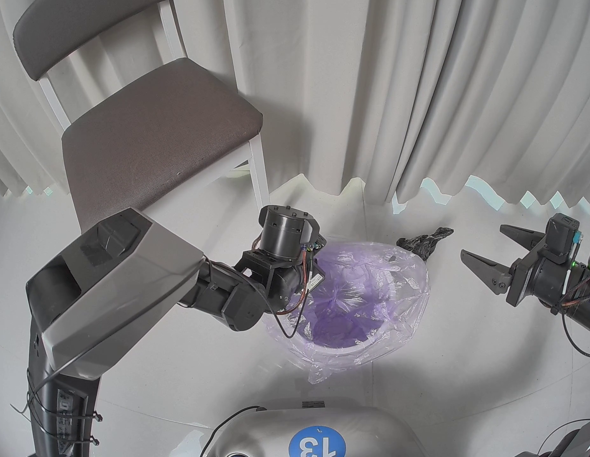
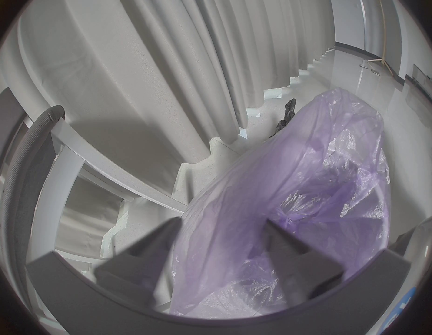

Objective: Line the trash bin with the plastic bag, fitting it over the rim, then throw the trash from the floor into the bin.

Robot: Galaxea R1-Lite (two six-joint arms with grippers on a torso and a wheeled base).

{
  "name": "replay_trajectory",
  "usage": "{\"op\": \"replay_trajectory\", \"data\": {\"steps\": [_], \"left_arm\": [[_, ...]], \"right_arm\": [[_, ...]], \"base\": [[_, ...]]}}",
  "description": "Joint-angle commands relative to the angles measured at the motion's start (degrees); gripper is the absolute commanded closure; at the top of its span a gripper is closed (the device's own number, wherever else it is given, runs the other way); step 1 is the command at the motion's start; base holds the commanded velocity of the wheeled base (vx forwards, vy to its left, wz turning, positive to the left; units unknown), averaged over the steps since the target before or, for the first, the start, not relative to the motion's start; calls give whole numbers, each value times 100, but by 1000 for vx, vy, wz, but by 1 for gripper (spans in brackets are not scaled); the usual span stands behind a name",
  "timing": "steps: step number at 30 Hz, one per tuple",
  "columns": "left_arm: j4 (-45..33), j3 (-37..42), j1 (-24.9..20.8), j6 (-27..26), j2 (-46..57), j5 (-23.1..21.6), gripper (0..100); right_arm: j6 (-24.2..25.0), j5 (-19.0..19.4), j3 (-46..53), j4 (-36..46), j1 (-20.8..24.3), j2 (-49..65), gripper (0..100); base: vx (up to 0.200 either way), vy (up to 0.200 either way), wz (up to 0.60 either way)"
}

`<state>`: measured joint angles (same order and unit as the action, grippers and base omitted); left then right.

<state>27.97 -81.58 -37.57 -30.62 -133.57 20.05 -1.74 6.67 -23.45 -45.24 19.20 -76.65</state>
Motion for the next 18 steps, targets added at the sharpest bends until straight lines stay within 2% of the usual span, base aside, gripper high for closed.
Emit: {"op": "replay_trajectory", "data": {"steps": [1, 9, 13, 18], "left_arm": [[-37, -165, -13, 4, -72, 25, 100], [-89, -754, 31, 21, -72, -1, 100], [-362, -1079, 110, 118, -187, -10, 100], [-652, -1580, 242, 355, -406, -45, 100]], "right_arm": [[-1, 10, -1, -2, -22, -25, 0], [-1, 10, -28, -2, -39, -51, 0], [7, 10, -45, -2, -66, -174, 0], [122, 63, -115, -178, -303, -377, 0]], "base": [[0, 0, 0], [0, 0, 0], [0, 0, 0], [0, 0, 0]]}}
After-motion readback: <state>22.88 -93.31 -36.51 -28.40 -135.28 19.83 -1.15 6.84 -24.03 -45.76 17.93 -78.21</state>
